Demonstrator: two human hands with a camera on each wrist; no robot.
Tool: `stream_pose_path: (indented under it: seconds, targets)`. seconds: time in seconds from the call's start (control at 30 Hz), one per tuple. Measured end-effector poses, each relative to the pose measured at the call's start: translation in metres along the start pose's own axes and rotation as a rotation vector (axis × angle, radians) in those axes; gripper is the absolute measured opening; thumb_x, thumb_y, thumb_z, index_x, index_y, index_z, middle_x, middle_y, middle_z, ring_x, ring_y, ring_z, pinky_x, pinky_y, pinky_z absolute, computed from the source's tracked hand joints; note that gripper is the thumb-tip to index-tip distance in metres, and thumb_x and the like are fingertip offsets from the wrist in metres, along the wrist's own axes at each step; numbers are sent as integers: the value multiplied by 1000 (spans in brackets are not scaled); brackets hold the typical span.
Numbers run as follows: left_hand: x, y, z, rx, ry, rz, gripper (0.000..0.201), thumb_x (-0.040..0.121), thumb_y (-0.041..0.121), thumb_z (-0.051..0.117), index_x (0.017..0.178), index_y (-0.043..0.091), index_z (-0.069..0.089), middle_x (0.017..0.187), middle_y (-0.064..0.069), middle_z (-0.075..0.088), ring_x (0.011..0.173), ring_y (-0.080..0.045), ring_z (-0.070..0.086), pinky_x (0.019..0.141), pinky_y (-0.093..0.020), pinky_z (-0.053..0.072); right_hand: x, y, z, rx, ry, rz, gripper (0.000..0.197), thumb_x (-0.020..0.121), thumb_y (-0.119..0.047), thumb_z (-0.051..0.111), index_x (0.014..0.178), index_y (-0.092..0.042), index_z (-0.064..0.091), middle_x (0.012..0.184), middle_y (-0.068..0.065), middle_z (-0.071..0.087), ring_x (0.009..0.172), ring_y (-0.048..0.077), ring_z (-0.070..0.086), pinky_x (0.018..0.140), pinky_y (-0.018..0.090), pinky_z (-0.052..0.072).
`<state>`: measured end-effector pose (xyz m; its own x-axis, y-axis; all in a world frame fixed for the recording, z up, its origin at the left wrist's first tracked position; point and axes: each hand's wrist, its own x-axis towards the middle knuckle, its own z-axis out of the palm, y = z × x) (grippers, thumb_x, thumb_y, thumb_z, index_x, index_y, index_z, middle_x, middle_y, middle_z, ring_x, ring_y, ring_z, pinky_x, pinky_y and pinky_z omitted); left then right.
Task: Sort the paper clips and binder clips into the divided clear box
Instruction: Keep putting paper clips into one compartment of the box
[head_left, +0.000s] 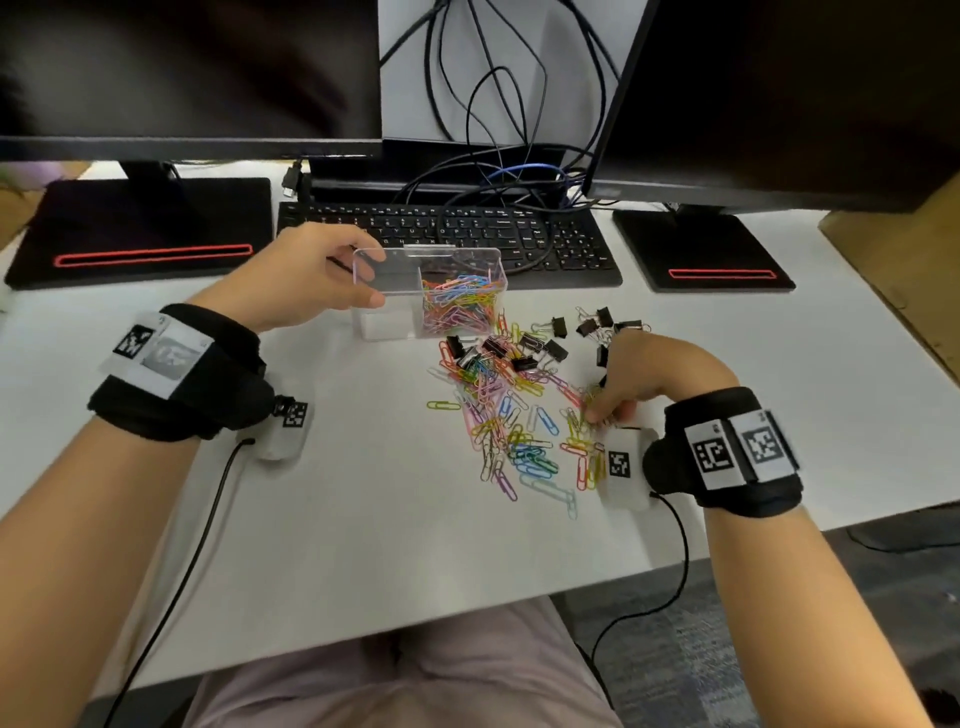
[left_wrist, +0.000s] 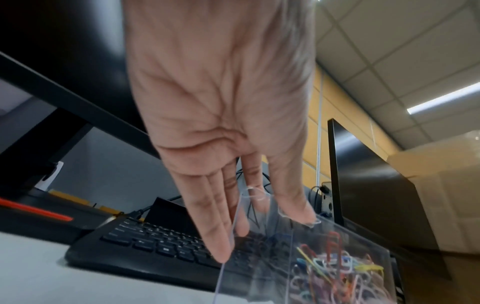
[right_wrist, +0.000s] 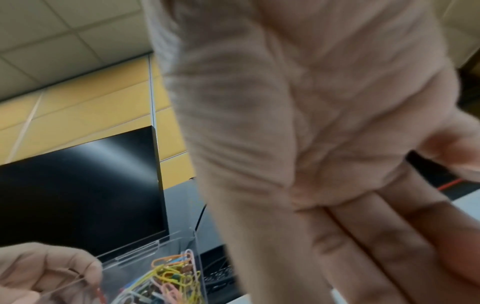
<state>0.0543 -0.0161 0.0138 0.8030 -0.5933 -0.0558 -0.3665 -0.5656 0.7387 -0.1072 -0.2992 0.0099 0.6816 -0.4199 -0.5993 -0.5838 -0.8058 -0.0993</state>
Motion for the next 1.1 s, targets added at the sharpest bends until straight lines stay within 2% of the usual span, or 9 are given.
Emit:
stream_pose_path:
  seconds: [0.07, 0.17, 0.27, 0.43, 0.57, 0.77, 0.87, 0.97, 1.1]
  targets:
    - [-2, 1, 1, -5, 3, -7, 41, 78, 22, 80, 115, 25, 64, 107, 1, 67, 96, -20, 68, 92, -39, 54, 5, -6, 0, 8, 42, -9, 31, 71, -27, 83, 62, -8, 60, 41, -5, 61, 56, 15, 58, 60, 26, 46]
    - [-6, 4, 3, -15, 2, -13, 40, 80, 22, 78, 117, 24, 64, 109, 0, 67, 97, -23, 68, 82, -28, 52, 5, -8, 1, 45, 107, -20, 40, 70, -40, 82, 65, -8, 58, 56, 2, 64, 55, 14, 56, 60, 27, 45]
    - [-5, 6, 2, -14, -1, -20, 42, 82, 21, 77, 121, 23, 62, 111, 0, 66, 98, -25, 68, 86, -33, 55, 3, -10, 3, 30, 118, -40, 51, 60, -47, 86, 68, -11, 52, 66, 3, 61, 62, 17, 57, 65, 30, 47]
    - [-1, 3, 2, -14, -9, -32, 42, 82, 19, 76, 121, 25, 62, 112, 0, 65, 99, -21, 67, 84, -31, 55, 8, -17, 10, -42, 179, -120, 34, 64, -24, 84, 72, -12, 53, 78, 4, 59, 86, 29, 61, 88, 44, 50]
    - [-2, 6, 2, -16, -12, -35, 44, 82, 18, 77, 123, 23, 62, 113, -2, 65, 100, -21, 67, 78, -25, 54, 11, -24, 13, -54, 275, -210, 16, 74, -17, 74, 75, -11, 59, 79, 6, 59, 88, 31, 62, 85, 42, 50]
    - [-2, 9, 2, -4, -20, -41, 44, 83, 18, 76, 124, 23, 61, 113, -2, 65, 100, -19, 66, 73, -21, 51, 7, -21, 3, 68, 315, -283, 16, 73, -15, 80, 64, -14, 67, 67, 4, 60, 77, 28, 59, 75, 36, 51]
    - [0, 9, 2, 15, -14, -41, 44, 83, 18, 76, 123, 23, 61, 113, -1, 65, 101, -21, 66, 79, -25, 52, 4, -18, 1, 158, 382, -331, 27, 77, -12, 75, 54, -20, 63, 60, -2, 56, 70, 24, 54, 70, 33, 44]
    - [2, 5, 2, 30, -15, -41, 42, 81, 19, 77, 120, 26, 62, 111, 1, 66, 100, -19, 67, 91, -37, 53, 5, -14, 0, 236, 405, -371, 11, 78, -13, 73, 67, -12, 73, 62, 1, 61, 67, 22, 56, 68, 33, 45]
    - [5, -3, 3, 9, -7, -19, 40, 78, 20, 80, 111, 32, 63, 106, 3, 67, 97, -20, 69, 97, -48, 51, 10, -13, -3, 369, 450, -415, 27, 82, -13, 71, 61, 1, 62, 54, 7, 42, 55, 19, 36, 59, 28, 31]
